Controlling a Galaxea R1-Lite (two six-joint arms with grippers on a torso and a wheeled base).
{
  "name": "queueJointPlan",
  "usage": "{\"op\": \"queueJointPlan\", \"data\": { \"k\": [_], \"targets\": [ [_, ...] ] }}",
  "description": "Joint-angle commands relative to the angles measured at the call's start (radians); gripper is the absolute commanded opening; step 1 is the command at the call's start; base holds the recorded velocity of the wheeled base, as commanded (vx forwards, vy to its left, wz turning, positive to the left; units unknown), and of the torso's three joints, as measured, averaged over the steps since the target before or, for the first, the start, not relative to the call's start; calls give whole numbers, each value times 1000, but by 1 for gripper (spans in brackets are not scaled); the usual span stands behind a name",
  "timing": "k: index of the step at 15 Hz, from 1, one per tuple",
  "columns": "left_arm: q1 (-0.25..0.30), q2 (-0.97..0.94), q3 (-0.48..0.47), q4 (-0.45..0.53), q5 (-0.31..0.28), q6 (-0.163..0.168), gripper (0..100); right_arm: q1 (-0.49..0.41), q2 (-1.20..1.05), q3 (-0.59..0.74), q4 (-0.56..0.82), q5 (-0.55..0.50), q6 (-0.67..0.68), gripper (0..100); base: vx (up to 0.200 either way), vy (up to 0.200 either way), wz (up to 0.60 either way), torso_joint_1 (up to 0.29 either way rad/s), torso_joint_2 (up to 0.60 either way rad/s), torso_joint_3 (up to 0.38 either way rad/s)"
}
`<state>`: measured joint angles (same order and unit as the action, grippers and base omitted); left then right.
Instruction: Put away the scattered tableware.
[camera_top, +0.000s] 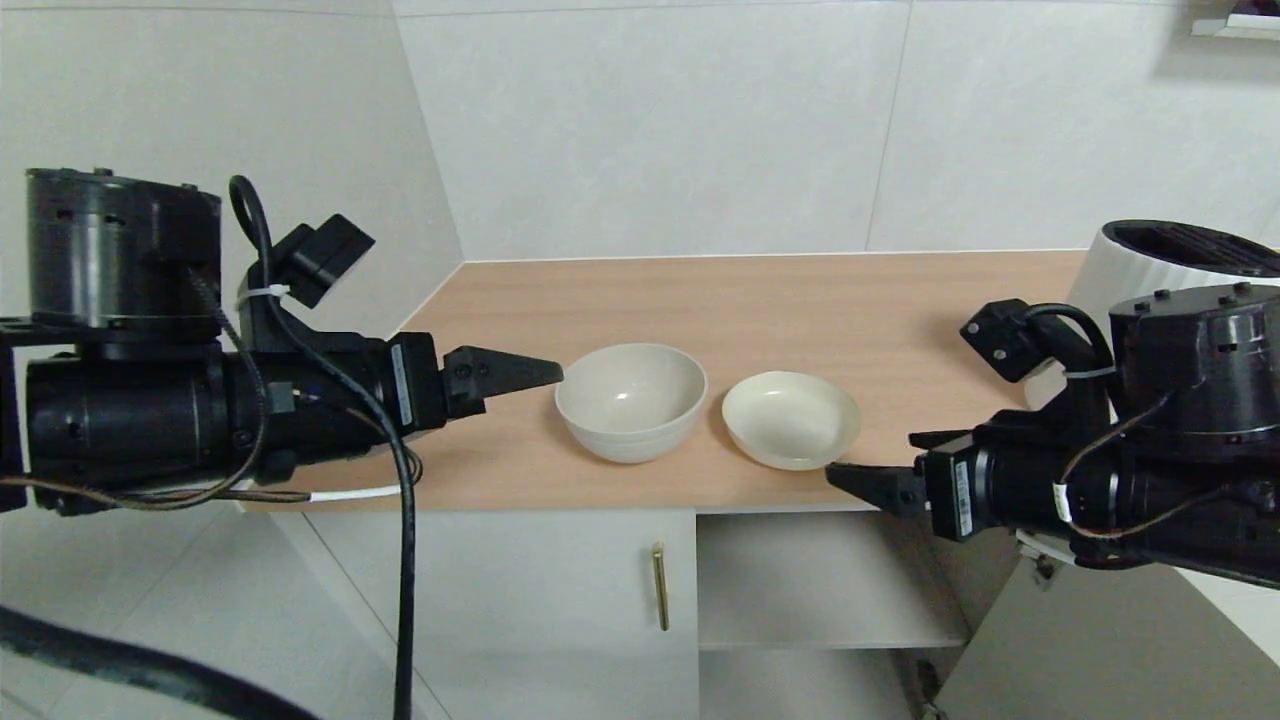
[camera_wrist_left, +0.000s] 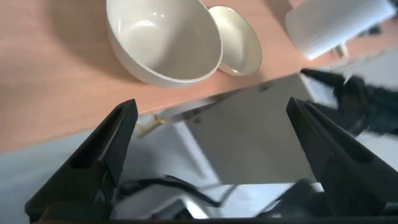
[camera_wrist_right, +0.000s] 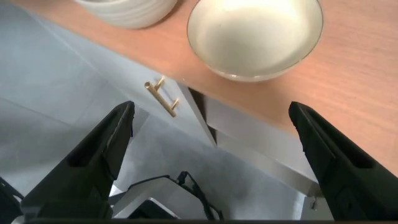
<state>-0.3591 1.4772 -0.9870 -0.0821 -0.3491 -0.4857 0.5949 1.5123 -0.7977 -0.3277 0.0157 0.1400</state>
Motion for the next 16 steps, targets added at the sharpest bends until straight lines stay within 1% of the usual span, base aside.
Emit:
{"op": "queueJointPlan", "data": {
  "k": [1,2,3,4,6,7,8,9,10,11,12,14,15,16],
  "targets": [
    [0,60,-42,24,-1,-48,100,-6,45,-64,27,-22,27,100,0,0,0,0,0,0],
    [0,69,-61,45,1,-71,100,-7,69,-115,81,-66,75,100,0,0,0,0,0,0],
    [0,75,-67,55,2,-80,100,-7,83,-141,111,-88,98,100,0,0,0,0,0,0],
    [0,101,-90,76,35,-106,100,-9,123,-226,202,-138,179,100,0,0,0,0,0,0],
    [0,146,-110,78,93,-134,100,-20,161,-287,234,-154,267,100,0,0,0,0,0,0],
    [0,173,-119,78,116,-143,100,-35,184,-304,234,-180,279,100,0,0,0,0,0,0],
    [0,190,-122,76,121,-152,100,-43,201,-316,234,-206,282,100,0,0,0,0,0,0],
    [-1,212,-131,74,121,-171,100,-47,212,-322,233,-220,286,100,0,0,0,0,0,0],
    [-3,232,-144,73,121,-197,100,-46,213,-322,233,-218,290,100,0,0,0,0,0,0],
    [-3,244,-153,73,121,-215,100,-46,215,-322,233,-220,291,100,0,0,0,0,0,0],
    [-7,278,-170,71,122,-258,100,-46,212,-322,233,-218,291,100,0,0,0,0,0,0],
    [-21,295,-174,70,124,-274,100,-46,209,-322,231,-220,291,100,0,0,0,0,0,0],
    [-21,301,-177,65,131,-274,100,-46,209,-322,231,-218,291,100,0,0,0,0,0,0],
    [-23,316,-179,53,165,-275,100,-46,209,-322,231,-218,291,100,0,0,0,0,0,0]
  ]
}}
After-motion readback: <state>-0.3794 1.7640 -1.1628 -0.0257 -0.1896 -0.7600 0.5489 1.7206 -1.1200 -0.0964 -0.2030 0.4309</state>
